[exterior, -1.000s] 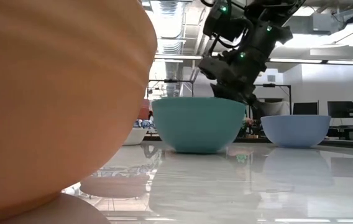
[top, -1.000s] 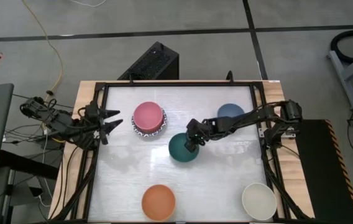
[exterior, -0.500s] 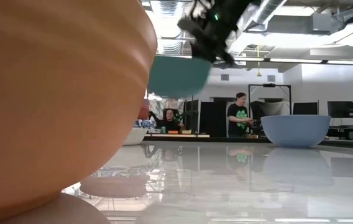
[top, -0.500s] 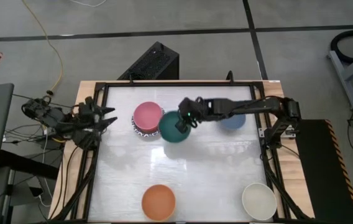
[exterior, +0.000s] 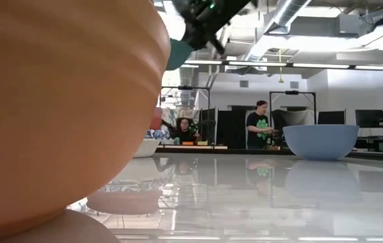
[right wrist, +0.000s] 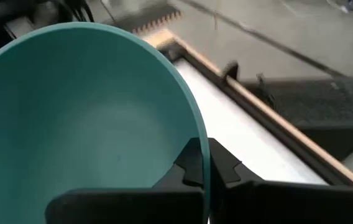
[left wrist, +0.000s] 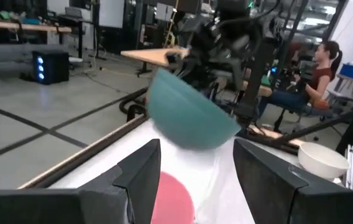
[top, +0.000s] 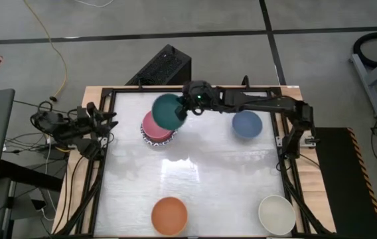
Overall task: Nest bowls inside each other
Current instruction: Stack the green bowl on top of the pink bowl
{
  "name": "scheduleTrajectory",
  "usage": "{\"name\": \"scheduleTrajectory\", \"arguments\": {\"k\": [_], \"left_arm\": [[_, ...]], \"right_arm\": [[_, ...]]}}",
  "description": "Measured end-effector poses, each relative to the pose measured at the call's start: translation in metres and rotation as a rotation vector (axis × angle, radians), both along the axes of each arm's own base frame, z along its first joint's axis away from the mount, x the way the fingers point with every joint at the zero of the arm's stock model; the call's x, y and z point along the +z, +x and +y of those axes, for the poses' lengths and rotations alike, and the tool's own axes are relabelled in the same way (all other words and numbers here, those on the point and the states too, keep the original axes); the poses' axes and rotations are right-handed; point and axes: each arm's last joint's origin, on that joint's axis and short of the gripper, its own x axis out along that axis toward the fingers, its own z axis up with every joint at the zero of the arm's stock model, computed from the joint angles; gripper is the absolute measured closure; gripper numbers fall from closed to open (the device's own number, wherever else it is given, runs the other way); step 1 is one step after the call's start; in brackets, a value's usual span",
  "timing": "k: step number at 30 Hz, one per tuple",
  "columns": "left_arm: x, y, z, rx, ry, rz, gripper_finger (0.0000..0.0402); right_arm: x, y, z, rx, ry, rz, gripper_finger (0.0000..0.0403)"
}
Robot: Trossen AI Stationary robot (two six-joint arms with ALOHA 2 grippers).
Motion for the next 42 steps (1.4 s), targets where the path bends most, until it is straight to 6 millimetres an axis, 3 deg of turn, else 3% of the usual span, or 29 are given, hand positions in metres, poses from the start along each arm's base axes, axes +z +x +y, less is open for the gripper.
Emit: {"name": "scheduleTrajectory", "arguments": {"k": [8,16,26,35,42], "left_arm": [[0.001,0.003,-0.001,0.015,0.062,-0.021,0.0210],[-0.001,0.003,-0.002,0.014,0.097,0.004,0.0210],[-0.008,0.005,-0.003,-0.001,0.072,0.031,0.0210],[-0.010,0.007,-0.004,0.005,0.072,0.037,0.0210],[-0.009,0.007,-0.004,0.008,0.063,0.024,0.0210]], "right_arm": [[-0.044,0.035,-0.017,0.065,0.048,-0.030,0.0396],[-0.064,0.051,-0.027,0.052,0.084,0.009,0.0395],[-0.069,0.045,-0.041,0.014,0.136,0.045,0.0393],[-0.070,0.046,-0.040,0.029,0.145,0.044,0.0392],[-0.097,0.057,-0.041,0.061,0.184,0.073,0.0392]]}}
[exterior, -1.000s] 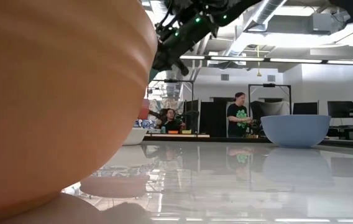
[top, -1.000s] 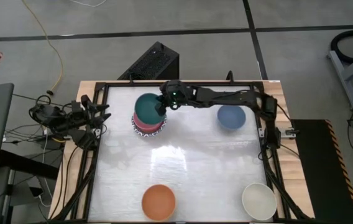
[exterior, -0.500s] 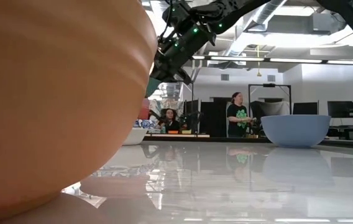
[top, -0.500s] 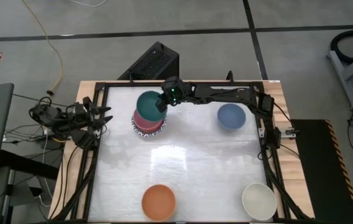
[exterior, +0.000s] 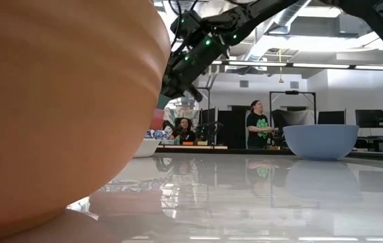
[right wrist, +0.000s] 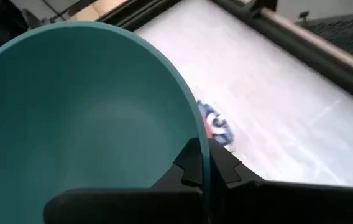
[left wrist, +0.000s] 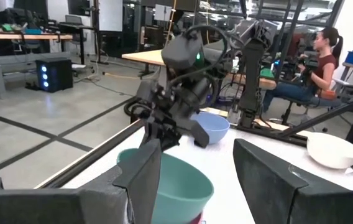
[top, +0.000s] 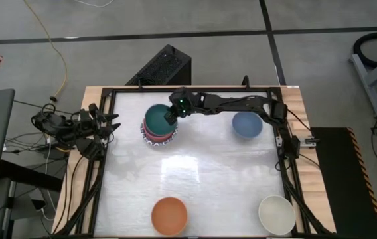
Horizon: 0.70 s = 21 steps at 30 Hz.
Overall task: Nest bowls inside each other
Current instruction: Stack the green bowl on top of the pink bowl
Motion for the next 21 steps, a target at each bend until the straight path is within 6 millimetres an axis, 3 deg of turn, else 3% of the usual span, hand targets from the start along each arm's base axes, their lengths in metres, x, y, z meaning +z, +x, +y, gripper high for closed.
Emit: {"name": "scheduleTrajectory", "arguments": {"k": [8,21], "left_arm": [[0.0006,-0.0001,0.0000,0.000,-0.005,-0.007,0.0210],[0.0006,-0.0001,0.0000,-0.002,-0.026,-0.015,0.0210]], "right_arm": [[0.0015,-0.0003,-0.0006,-0.006,0.014,-0.010,0.0379],[-0.0045,0.0030,0.0001,0.039,0.032,-0.013,0.0292]]}}
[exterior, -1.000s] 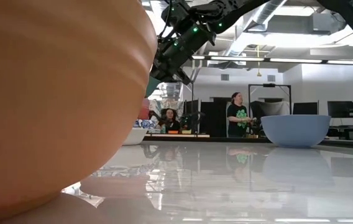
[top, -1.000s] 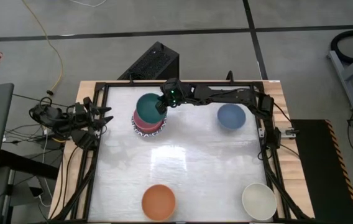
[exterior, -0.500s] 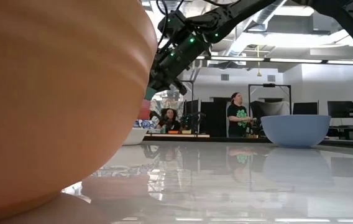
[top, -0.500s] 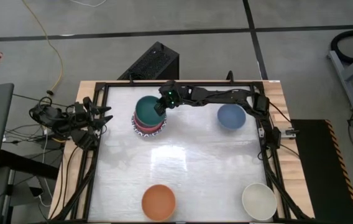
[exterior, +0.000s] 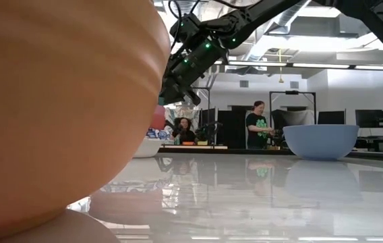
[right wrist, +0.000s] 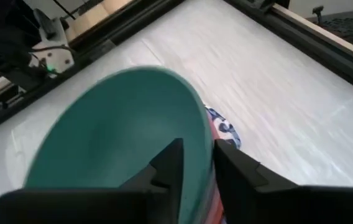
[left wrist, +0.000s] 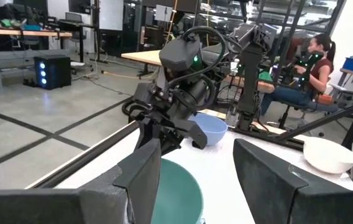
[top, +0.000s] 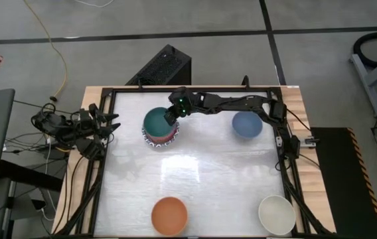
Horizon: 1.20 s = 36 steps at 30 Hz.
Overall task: Nest bowls inside each other
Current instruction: Stack the green bowl on top of the pink bowl
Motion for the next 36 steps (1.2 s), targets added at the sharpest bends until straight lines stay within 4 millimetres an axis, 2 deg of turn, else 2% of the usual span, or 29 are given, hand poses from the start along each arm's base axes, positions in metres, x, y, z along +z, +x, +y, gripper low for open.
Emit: {"name": "scheduleTrajectory", "arguments": {"k": [8,14,19,26,29,33,36], "left_arm": [[0.000,0.000,0.000,0.000,0.000,0.000,0.0210],[0.000,0.000,0.000,0.000,0.001,0.002,0.0210],[-0.001,0.000,0.000,0.000,-0.009,0.005,0.0210],[-0.002,0.000,0.000,0.000,-0.018,0.011,0.0210],[-0.002,0.000,0.000,-0.001,-0.023,0.009,0.0210],[-0.002,0.000,0.000,-0.002,-0.033,0.006,0.0210],[-0.002,0.000,0.000,-0.002,-0.034,0.005,0.0210]], "right_arm": [[0.012,0.000,0.000,0.022,-0.054,-0.052,0.0231],[0.022,0.000,-0.001,-0.003,-0.145,-0.092,0.0216],[0.027,0.004,0.006,-0.057,-0.251,-0.107,0.0234],[0.024,0.008,0.027,0.011,-0.317,-0.065,0.0276],[0.016,0.007,0.033,0.006,-0.325,-0.035,0.0288],[-0.003,0.002,0.033,-0.010,-0.317,0.026,0.0295],[-0.009,0.001,0.033,-0.012,-0.313,0.035,0.0295]]}}
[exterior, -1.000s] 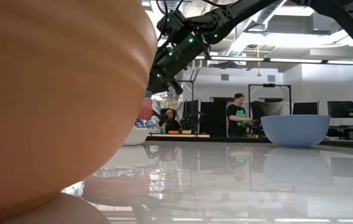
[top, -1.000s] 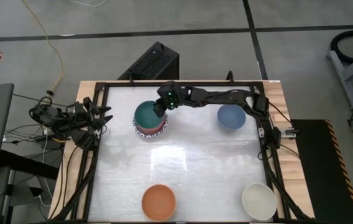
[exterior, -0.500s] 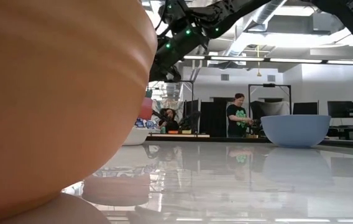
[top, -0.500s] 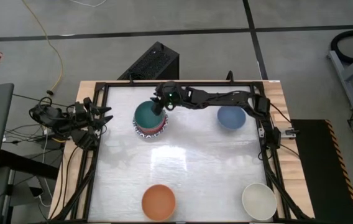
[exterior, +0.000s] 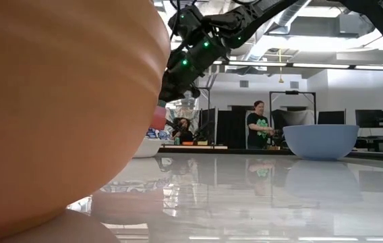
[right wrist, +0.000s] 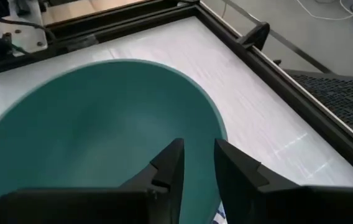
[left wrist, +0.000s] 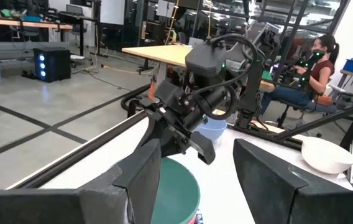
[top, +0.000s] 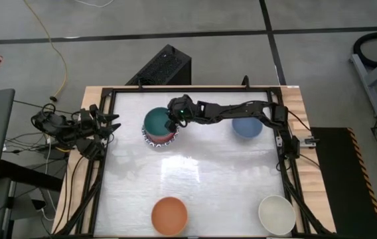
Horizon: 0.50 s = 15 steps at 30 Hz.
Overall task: Nest bowls inside each other
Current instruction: Stack the green bowl on top of the pink bowl
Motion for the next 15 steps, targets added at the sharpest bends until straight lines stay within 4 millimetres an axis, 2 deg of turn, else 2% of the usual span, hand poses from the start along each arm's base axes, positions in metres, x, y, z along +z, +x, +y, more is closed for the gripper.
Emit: {"name": "scheduleTrajectory", "arguments": {"k": [15], "left_arm": [[0.001,0.000,0.000,0.001,-0.006,-0.008,0.0210]], "right_arm": [[-0.011,-0.002,0.002,0.009,-0.050,-0.009,0.0295]]}}
